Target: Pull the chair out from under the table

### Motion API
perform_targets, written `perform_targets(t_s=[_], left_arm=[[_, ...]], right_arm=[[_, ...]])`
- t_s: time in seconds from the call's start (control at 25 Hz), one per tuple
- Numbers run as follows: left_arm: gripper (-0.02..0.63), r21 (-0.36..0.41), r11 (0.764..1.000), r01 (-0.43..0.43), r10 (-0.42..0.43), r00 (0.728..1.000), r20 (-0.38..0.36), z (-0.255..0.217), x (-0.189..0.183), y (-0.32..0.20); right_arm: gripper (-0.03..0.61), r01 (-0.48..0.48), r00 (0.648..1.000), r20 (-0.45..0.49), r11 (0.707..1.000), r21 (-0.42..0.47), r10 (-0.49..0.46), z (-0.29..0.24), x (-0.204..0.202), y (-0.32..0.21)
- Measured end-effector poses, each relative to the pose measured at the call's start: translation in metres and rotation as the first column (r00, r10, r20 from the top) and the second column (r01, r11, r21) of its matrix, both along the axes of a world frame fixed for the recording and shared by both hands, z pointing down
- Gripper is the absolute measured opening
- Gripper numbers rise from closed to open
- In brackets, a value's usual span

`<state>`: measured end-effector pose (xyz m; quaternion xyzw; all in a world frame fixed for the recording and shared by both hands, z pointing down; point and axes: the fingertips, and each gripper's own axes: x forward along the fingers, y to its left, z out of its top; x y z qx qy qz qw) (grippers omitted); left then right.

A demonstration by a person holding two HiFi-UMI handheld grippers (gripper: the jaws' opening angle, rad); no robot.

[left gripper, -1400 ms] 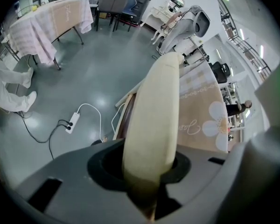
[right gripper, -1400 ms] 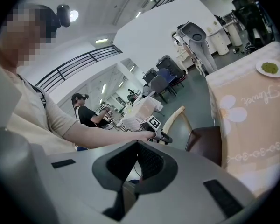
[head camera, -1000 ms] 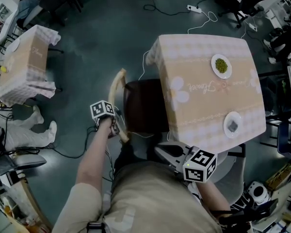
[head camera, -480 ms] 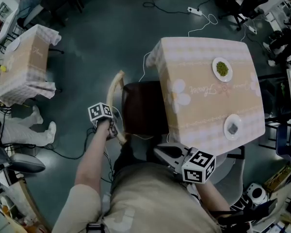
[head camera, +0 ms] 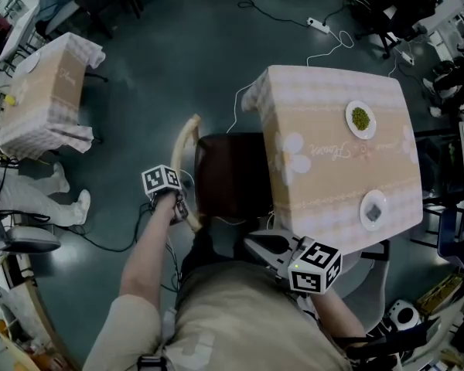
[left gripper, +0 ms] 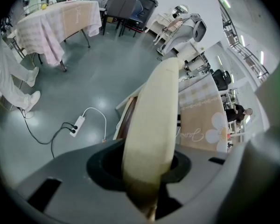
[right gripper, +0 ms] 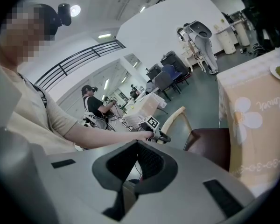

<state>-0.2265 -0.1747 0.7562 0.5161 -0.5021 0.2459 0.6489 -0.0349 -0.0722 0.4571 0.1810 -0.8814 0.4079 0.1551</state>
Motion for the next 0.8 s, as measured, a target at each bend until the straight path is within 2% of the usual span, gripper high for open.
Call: perform_targets(t_s=[0.8], left_arm=[[0.143, 0.003, 0.999, 0.039, -0.039, 0.999, 0.013, -0.005, -0.038, 0.003]], right_arm=[[0.008, 0.029, 0.999, -0.02, 0.999, 0.016, -0.029, -0.003, -0.025, -0.006]])
